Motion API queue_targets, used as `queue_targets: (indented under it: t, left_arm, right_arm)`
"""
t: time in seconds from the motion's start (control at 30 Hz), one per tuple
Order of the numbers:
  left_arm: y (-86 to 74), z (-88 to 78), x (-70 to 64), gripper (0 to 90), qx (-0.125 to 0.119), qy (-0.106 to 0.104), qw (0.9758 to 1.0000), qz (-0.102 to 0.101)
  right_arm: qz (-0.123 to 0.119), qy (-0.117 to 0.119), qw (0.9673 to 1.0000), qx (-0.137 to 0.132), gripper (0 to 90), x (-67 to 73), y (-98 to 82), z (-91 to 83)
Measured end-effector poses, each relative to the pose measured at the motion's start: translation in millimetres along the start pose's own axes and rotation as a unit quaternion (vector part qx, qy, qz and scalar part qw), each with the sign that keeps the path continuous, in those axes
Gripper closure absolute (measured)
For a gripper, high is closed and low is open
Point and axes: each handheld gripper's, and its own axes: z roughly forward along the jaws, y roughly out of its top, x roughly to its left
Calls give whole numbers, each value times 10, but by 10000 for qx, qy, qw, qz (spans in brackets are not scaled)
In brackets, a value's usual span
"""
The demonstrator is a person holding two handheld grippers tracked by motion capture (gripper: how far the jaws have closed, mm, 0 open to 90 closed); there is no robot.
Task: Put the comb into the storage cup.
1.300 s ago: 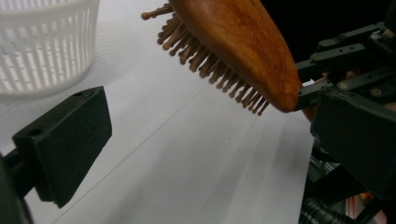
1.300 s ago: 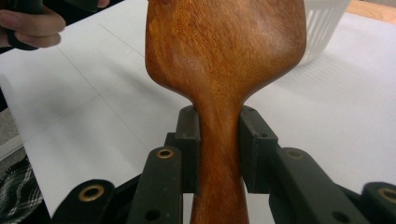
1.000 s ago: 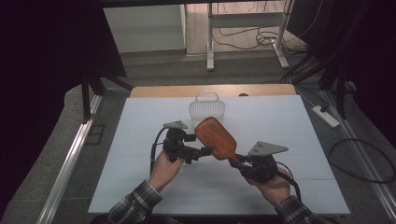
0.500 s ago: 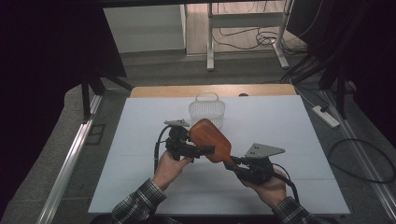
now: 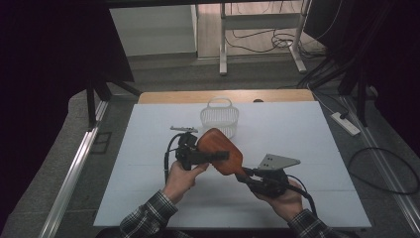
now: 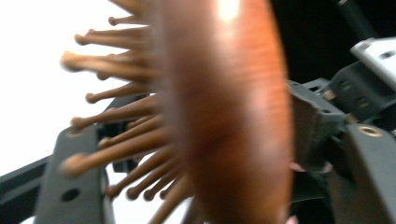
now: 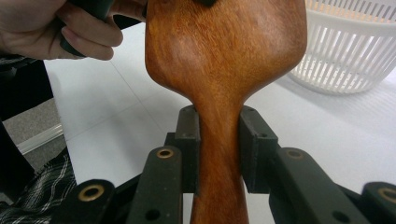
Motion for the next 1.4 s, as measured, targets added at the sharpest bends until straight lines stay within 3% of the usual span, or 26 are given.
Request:
queue_targets:
  t: [0.07, 0.17, 0.43, 0.63, 0.87, 1.23, 1.4]
  left_arm:
    - [-3, -5, 13, 374, -14, -67, 9999, -73]
    - [-18, -19, 52, 440, -110, -338, 9990, -273]
    - [-33, -9, 61, 509, -144, -479, 9980, -378]
    - [-20, -21, 10, 522, -113, -284, 9994, -149]
    - [3, -86, -29, 521, -196, -33, 9998, 71]
    - [20, -128, -34, 518, -175, 43, 9997, 146]
    - [30, -153, -39, 517, -124, 266, 9991, 295]
  right_arm:
    - [-3, 3, 10000, 4, 722, -3, -1, 1]
    - [-34, 0, 9999, 95, 722, -5, -19, 32]
    - [-155, -86, 9996, 198, 715, -11, -25, 60]
    - [-288, -176, 9990, 299, 693, -7, -22, 63]
    - [-253, -269, 9985, 396, 562, -53, -19, 44]
    - [-246, -132, 9970, 718, 372, -81, -27, 58]
    - [-172, -68, 9964, 827, 298, -109, -28, 54]
